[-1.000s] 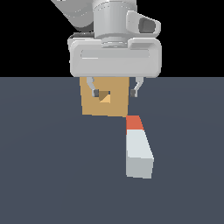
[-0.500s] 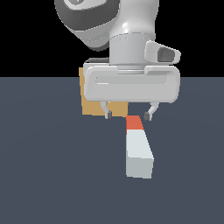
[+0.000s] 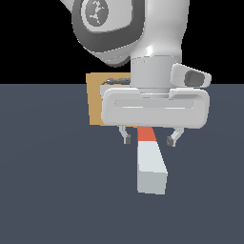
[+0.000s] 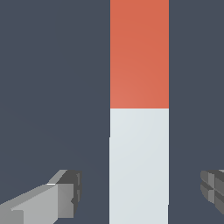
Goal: Insert the peg into the horizontal hole in a box.
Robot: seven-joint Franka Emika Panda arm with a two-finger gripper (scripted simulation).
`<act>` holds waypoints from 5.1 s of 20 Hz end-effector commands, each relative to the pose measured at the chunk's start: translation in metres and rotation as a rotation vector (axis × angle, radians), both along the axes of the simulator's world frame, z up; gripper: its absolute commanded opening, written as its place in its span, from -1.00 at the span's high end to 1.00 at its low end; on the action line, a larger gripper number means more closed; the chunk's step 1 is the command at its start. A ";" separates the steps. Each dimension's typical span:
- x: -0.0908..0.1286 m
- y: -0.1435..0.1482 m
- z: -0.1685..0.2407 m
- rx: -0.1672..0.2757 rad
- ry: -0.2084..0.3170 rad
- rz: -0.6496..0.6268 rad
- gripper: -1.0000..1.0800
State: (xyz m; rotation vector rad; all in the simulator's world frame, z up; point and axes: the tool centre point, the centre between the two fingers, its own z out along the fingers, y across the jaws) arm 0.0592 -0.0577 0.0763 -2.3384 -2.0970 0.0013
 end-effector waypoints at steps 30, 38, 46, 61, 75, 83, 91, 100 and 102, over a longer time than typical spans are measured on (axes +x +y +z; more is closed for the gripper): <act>0.003 -0.001 -0.052 0.000 -0.001 -0.002 1.00; -0.002 0.003 -0.050 0.000 0.000 -0.003 1.00; -0.022 0.020 -0.039 0.000 0.000 -0.011 1.00; -0.096 0.091 0.003 0.000 -0.001 -0.038 1.00; -0.123 0.120 0.020 0.000 -0.001 -0.049 1.00; -0.120 0.122 0.023 0.001 -0.005 -0.048 1.00; -0.120 0.134 0.021 0.000 0.000 -0.048 1.00; -0.110 0.201 0.023 0.001 -0.003 -0.049 1.00; -0.108 0.216 0.023 0.001 -0.004 -0.049 1.00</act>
